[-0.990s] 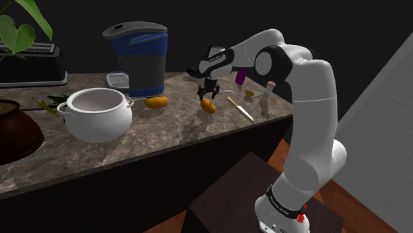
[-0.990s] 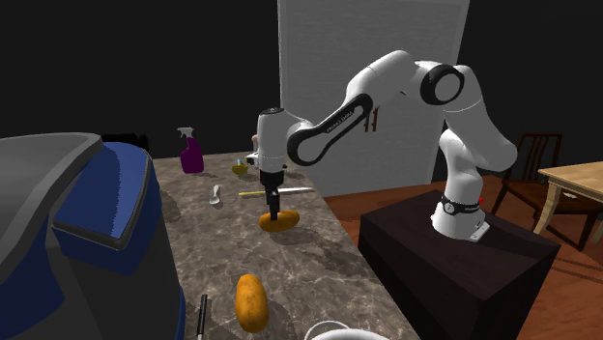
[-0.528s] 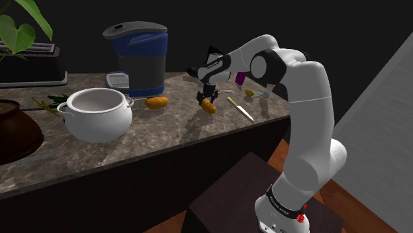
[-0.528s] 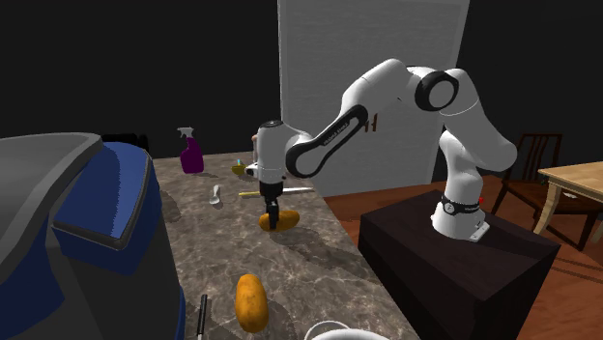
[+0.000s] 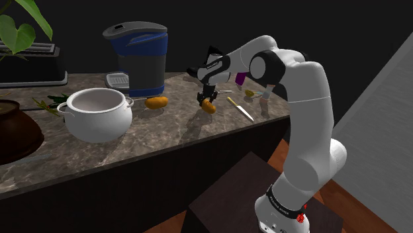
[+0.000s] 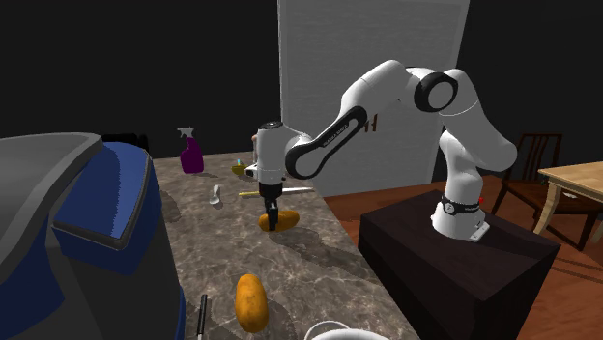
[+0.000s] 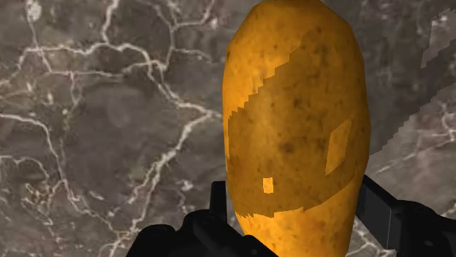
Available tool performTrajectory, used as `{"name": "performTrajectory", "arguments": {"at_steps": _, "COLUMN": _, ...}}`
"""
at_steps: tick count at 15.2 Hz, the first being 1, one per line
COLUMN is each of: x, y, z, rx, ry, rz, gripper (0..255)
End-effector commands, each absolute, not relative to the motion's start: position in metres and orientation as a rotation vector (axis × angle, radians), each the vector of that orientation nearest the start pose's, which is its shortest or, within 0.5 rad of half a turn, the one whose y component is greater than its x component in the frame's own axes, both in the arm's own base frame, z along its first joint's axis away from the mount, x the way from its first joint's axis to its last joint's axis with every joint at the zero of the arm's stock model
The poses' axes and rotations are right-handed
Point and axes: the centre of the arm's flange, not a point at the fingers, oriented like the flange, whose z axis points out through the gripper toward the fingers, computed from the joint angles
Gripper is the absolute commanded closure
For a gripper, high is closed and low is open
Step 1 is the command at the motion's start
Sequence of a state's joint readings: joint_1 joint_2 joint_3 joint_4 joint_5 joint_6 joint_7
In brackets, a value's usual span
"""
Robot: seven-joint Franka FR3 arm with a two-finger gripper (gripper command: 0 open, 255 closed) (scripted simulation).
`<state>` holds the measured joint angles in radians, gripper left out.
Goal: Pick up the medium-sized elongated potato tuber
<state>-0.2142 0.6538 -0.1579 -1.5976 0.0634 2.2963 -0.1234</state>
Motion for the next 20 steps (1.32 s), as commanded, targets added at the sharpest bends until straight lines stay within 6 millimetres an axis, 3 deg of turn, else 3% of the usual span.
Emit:
{"name": "performTrajectory", "arguments": {"at_steps": 1, "x": 0.659, "y": -0.239, "z": 0.256, "rx": -3.173, "ry": 0.407, "rz": -0.059, "gripper": 255}}
{"name": "performTrajectory", "arguments": {"at_steps": 3, "x": 0.658, "y": -0.240, "z": 0.257, "rx": -3.173, "ry": 0.406, "rz": -0.059, "gripper": 255}}
{"name": "performTrajectory", "arguments": {"at_steps": 18, "x": 0.658, "y": -0.240, "z": 0.336, "rx": -3.173, "ry": 0.406, "rz": -0.059, "gripper": 255}}
{"name": "performTrajectory", "arguments": {"at_steps": 20, "x": 0.658, "y": -0.240, "z": 0.337, "rx": -3.173, "ry": 0.406, "rz": -0.059, "gripper": 255}}
